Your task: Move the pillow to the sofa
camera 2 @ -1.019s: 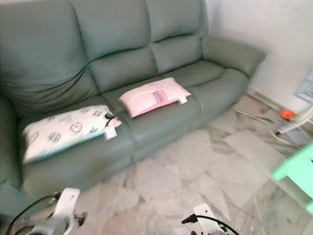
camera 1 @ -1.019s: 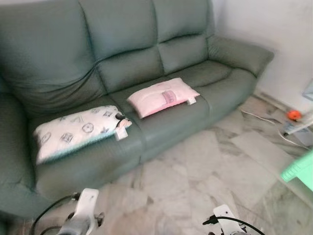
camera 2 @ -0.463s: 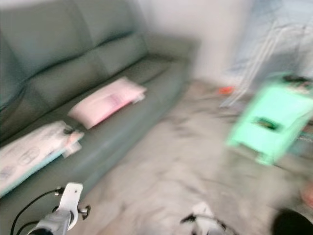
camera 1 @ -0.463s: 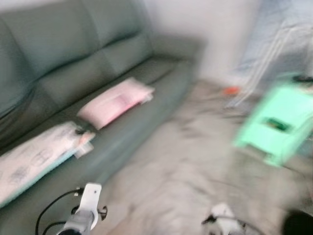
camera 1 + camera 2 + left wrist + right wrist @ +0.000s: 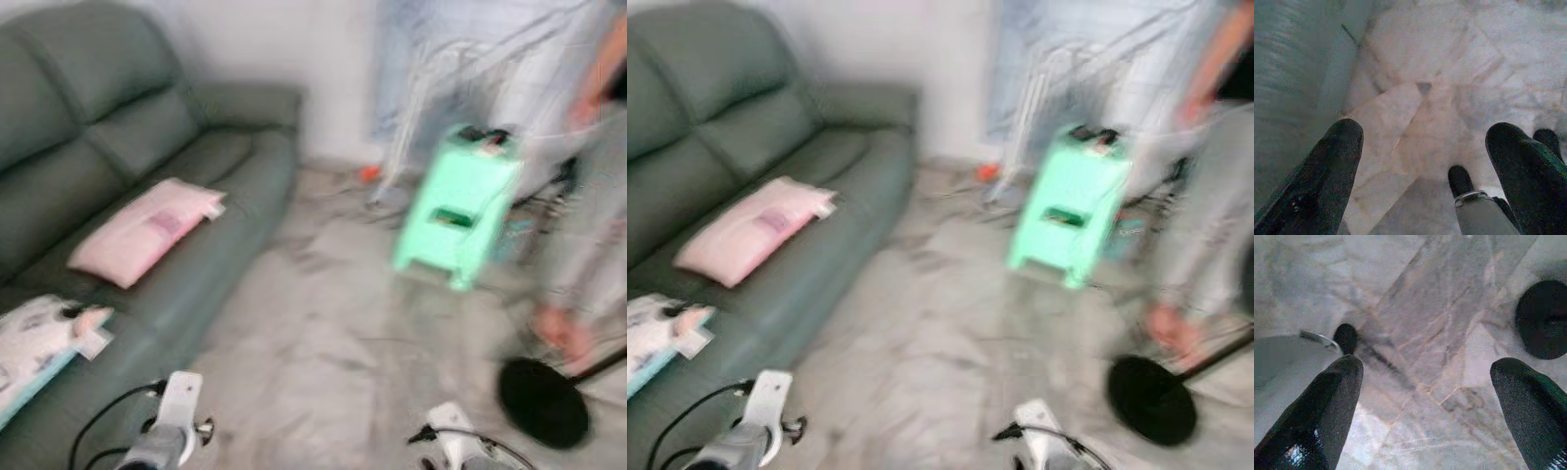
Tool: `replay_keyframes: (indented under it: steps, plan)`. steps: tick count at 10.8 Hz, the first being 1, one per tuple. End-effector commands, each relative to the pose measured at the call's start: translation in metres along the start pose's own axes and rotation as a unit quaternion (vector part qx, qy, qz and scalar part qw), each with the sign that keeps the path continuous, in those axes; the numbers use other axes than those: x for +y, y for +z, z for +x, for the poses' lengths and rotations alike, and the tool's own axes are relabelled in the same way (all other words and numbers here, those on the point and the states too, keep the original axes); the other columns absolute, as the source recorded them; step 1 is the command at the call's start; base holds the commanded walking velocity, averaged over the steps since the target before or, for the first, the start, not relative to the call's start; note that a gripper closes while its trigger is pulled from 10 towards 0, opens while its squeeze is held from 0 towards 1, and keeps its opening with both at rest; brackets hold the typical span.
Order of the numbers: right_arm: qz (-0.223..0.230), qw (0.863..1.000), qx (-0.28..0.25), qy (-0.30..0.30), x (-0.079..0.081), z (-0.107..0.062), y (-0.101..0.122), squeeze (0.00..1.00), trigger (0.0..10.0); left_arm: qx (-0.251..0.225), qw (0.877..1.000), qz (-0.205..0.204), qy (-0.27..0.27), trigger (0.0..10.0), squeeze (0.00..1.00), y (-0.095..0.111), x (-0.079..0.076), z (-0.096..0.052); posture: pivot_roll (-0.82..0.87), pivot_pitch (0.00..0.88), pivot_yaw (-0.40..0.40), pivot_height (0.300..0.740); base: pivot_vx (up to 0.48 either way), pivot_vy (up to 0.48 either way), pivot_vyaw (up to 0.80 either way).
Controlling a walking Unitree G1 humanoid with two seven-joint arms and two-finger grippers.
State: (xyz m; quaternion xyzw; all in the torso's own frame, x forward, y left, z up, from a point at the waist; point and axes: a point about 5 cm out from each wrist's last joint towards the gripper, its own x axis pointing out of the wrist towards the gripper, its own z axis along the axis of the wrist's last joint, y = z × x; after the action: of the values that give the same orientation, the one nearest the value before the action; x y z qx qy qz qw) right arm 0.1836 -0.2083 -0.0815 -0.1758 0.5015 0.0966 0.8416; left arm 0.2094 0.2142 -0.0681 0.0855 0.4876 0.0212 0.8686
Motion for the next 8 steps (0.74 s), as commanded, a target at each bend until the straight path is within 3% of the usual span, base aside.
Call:
replay_keyframes:
  steps: [1, 8]
  plan:
    - [0.002, 1.0, -0.01, 0.002, -0.002, 0.0, 0.004, 0.0, 10.0, 0.004, 1.0, -0.004, -0.002, 10.0, 0.0, -0.002, 0.003, 0.0, -0.21, 0.0, 0.021, 0.74, 0.0, 0.0, 0.0]
    - [-0.006, 1.0, 0.0, 0.002, -0.018, -0.006, -0.017, 0.0, 10.0, 0.004, 1.0, -0.015, -0.008, 10.0, 0.0, -0.002, 0.002, 0.0, -0.21, 0.0, 0.022, 0.74, 0.352, 0.0, 0.0]
